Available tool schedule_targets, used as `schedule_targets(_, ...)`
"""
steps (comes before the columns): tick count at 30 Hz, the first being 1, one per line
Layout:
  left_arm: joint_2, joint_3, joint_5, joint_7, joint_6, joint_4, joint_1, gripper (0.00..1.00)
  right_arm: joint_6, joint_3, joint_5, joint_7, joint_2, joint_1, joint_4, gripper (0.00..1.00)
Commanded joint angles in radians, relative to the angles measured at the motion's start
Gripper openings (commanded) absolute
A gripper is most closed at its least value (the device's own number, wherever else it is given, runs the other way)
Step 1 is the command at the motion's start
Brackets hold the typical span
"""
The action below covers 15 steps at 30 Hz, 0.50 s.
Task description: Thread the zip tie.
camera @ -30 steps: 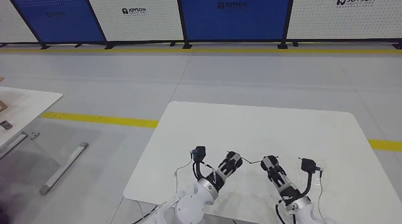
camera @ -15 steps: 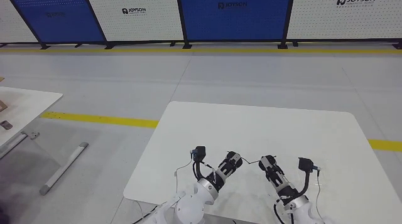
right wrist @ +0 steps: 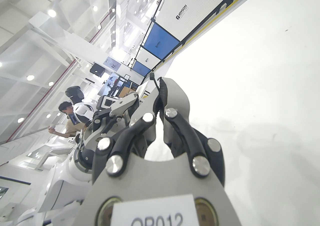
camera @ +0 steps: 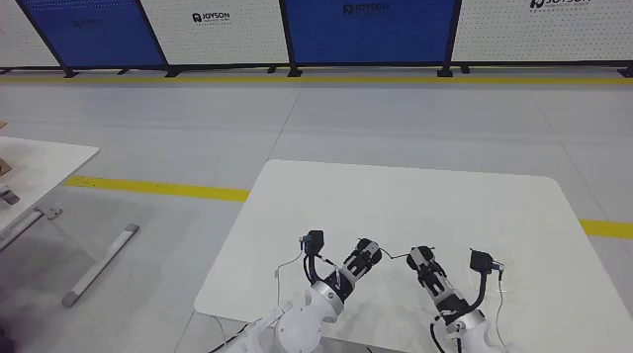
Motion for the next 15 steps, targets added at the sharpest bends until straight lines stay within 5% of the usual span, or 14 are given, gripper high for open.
schedule_targets(1, 0.0, 0.0, 0.0, 0.0, 0.0, 0.0, 0.0, 0.0, 0.0, 0.0, 0.0, 0.0, 0.0, 0.0, 0.0, 0.0)
schedule_targets(15, 0.0, 0.0, 0.0, 0.0, 0.0, 0.0, 0.0, 0.0, -0.022, 0.016, -0.03, -0.049, -0.011, -0.036, -0.006, 0.0)
